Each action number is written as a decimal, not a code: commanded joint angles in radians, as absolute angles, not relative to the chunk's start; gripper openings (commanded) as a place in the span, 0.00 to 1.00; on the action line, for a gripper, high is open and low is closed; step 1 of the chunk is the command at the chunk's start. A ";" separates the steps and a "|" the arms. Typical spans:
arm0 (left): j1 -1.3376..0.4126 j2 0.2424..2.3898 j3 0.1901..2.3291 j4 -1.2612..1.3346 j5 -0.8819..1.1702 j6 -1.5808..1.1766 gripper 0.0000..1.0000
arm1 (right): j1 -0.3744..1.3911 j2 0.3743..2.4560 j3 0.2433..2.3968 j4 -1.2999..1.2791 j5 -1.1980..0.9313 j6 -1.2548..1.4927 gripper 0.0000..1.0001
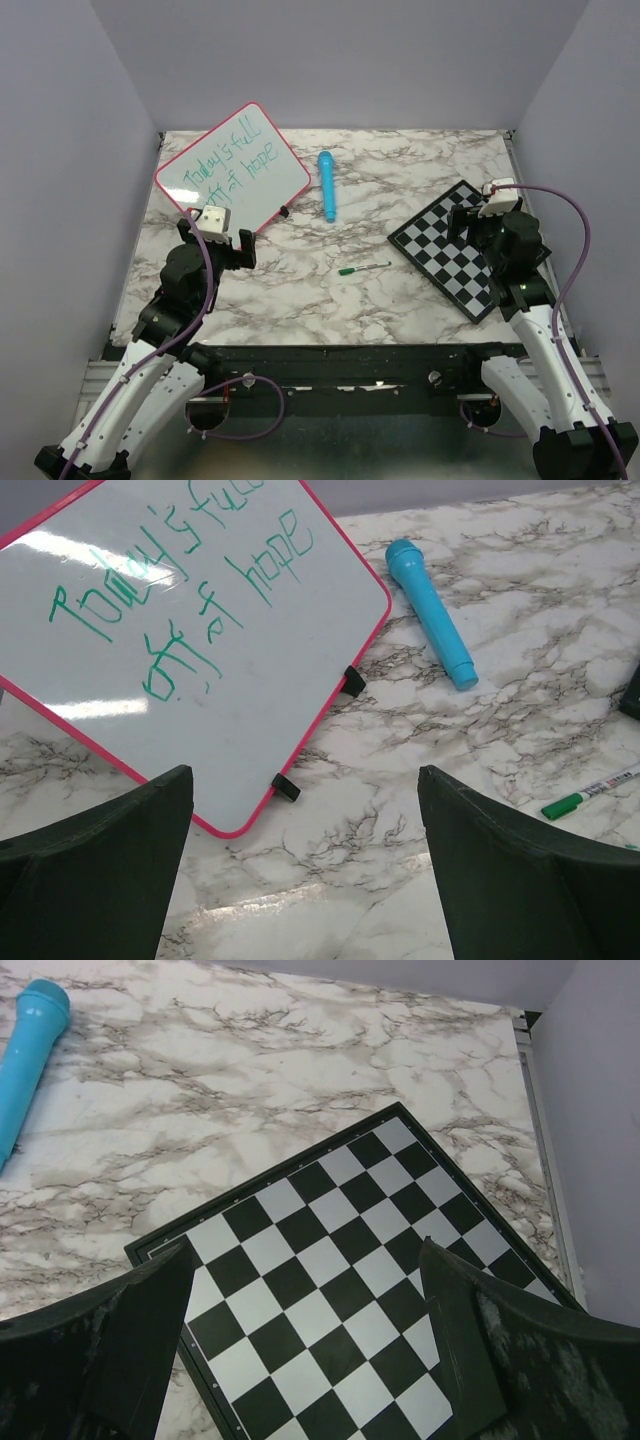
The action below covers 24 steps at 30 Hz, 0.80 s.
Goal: Write a sentence on the whiteboard
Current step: Reset both arms
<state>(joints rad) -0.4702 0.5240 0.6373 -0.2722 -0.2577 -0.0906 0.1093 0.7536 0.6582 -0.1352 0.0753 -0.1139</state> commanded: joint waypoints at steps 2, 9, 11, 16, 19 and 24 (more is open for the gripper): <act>-0.463 0.525 0.647 -0.275 -0.245 -0.087 0.99 | 0.106 0.741 0.644 -0.114 0.094 -0.123 1.00; -0.462 0.523 0.647 -0.276 -0.247 -0.087 0.99 | 0.106 0.738 0.644 -0.114 0.091 -0.121 1.00; -0.462 0.525 0.649 -0.276 -0.248 -0.087 0.99 | 0.104 0.736 0.644 -0.114 0.091 -0.121 1.00; -0.462 0.526 0.647 -0.275 -0.247 -0.087 0.99 | 0.106 0.739 0.644 -0.114 0.083 -0.121 1.00; -0.462 0.526 0.647 -0.276 -0.245 -0.087 0.99 | 0.104 0.739 0.646 -0.114 0.069 -0.120 1.00; -0.462 0.529 0.647 -0.275 -0.244 -0.087 0.99 | 0.106 0.745 0.641 -0.106 0.060 -0.120 0.99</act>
<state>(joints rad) -0.4702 0.5274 0.6373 -0.2722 -0.2573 -0.0906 0.1093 0.7494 0.6567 -0.1352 0.0738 -0.1139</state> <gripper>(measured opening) 0.985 0.995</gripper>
